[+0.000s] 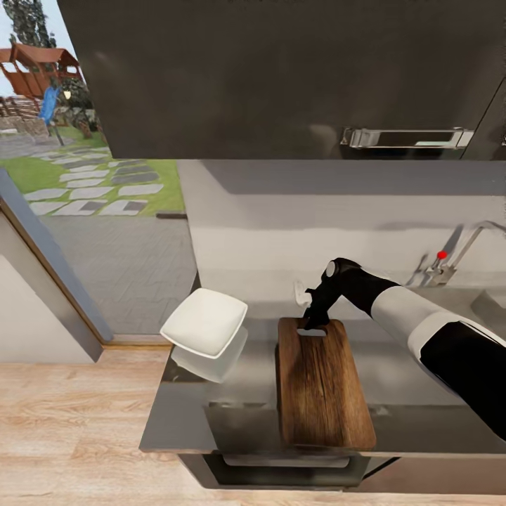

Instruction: In the kitchen, take the Vidalia onion out of the sink, dice it on the chopping board with the paring knife, put the diced onion into the bowl on the countertop, then place both the paring knife and the chopping board into the sink.

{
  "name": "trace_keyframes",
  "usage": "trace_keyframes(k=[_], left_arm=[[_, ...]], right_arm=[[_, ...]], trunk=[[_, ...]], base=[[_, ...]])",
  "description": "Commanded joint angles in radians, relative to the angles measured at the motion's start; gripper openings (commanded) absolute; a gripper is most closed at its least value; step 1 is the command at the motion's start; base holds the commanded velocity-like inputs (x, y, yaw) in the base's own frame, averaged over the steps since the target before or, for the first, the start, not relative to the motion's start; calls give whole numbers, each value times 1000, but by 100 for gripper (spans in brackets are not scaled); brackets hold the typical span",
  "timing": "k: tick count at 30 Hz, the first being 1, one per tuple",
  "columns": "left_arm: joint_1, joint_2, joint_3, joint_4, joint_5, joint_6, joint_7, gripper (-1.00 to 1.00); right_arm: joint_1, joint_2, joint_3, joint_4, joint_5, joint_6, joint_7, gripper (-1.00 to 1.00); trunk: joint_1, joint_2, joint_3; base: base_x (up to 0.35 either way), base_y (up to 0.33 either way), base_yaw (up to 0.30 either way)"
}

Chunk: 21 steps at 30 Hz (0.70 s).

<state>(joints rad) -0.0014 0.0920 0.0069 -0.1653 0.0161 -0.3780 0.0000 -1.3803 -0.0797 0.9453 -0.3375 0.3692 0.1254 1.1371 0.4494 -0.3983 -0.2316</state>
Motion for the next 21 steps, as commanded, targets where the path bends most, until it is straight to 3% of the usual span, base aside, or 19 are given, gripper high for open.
trace_keyframes(k=[1, 14, 21], left_arm=[[0, 0, 0, 0, 2, -2, 0, 100], [0, 0, -1, 0, 2, -2, 0, 100], [0, 0, -1, 0, 1, -2, 0, 100]], right_arm=[[0, -1, -2, -3, 2, 11, 4, -100], [0, -46, -20, -3, -1, 47, 1, -100], [0, -67, -97, -3, -1, 54, -2, -100]], trunk=[[1, -2, 0], [1, -2, 20], [1, -2, 31]], base=[[0, 0, 0], [0, 0, 0], [0, 0, 0]])
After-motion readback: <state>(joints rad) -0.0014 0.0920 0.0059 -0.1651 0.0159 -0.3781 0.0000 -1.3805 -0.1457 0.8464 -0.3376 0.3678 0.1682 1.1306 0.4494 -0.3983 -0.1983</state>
